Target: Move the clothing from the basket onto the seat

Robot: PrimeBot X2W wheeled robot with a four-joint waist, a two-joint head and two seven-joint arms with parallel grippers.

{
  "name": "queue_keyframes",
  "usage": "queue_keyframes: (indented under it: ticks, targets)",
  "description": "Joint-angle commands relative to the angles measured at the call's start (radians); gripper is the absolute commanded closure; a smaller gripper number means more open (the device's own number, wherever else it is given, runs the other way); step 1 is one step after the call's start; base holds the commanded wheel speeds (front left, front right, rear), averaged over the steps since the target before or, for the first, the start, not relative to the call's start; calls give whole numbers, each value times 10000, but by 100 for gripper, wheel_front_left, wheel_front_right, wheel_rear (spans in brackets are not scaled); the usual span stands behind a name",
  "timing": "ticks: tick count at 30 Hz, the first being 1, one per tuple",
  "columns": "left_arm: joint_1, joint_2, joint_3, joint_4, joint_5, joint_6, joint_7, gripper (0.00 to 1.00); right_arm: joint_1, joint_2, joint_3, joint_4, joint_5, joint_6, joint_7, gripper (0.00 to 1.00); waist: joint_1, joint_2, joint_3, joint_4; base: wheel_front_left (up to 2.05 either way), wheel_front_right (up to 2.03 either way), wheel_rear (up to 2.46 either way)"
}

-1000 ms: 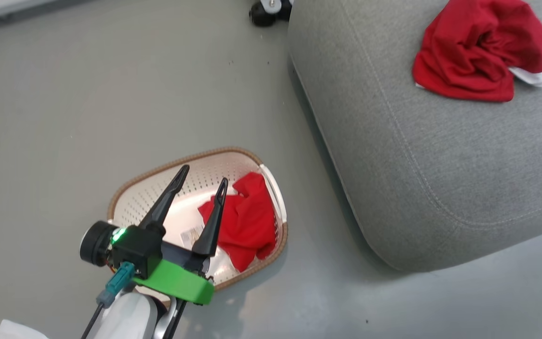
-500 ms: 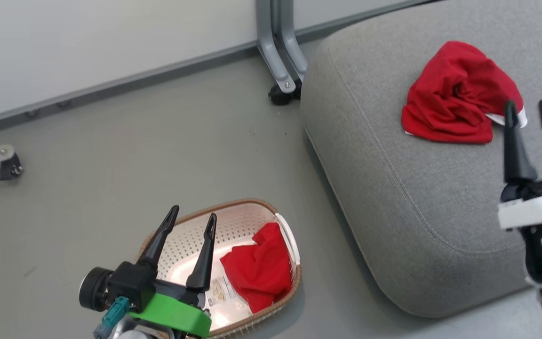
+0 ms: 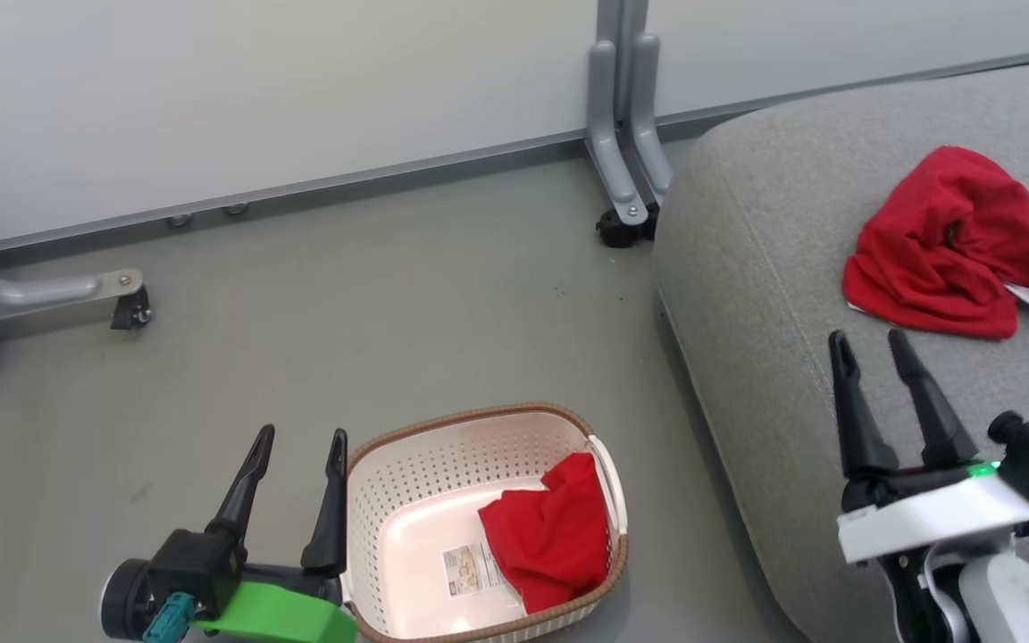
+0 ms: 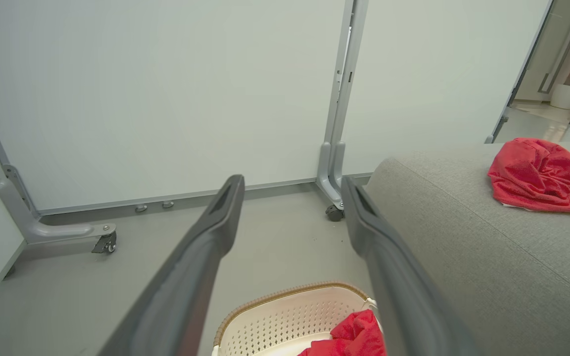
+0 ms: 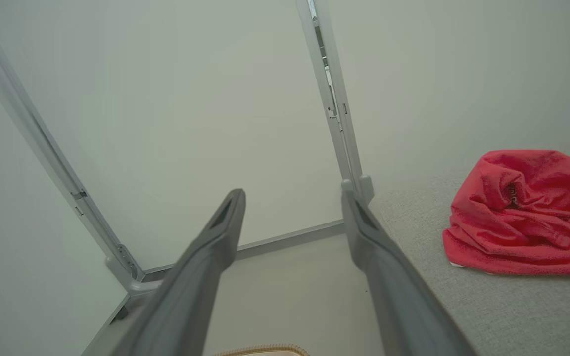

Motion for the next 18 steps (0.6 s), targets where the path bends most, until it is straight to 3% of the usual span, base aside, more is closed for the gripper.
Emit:
queue_keyframes:
  ticks: [1, 8, 18]
  targets:
    - [188, -54, 85, 17, 184, 1, 7, 0, 210, 45, -5, 37, -199, 0, -27, 0, 1, 0, -191, 274, 0, 0, 0]
    - [572, -151, 852, 302, 509, 1, 6, 0, 952, 761, -310, 330, -1600, 0, -27, 0, 1, 0, -416, 666, 0, 0, 0]
    - [848, -165, 1054, 479, 14, 1, 7, 0, 1194, 1107, -450, 379, -2631, 0, -27, 0, 1, 0, -519, 894, 0, 0, 0]
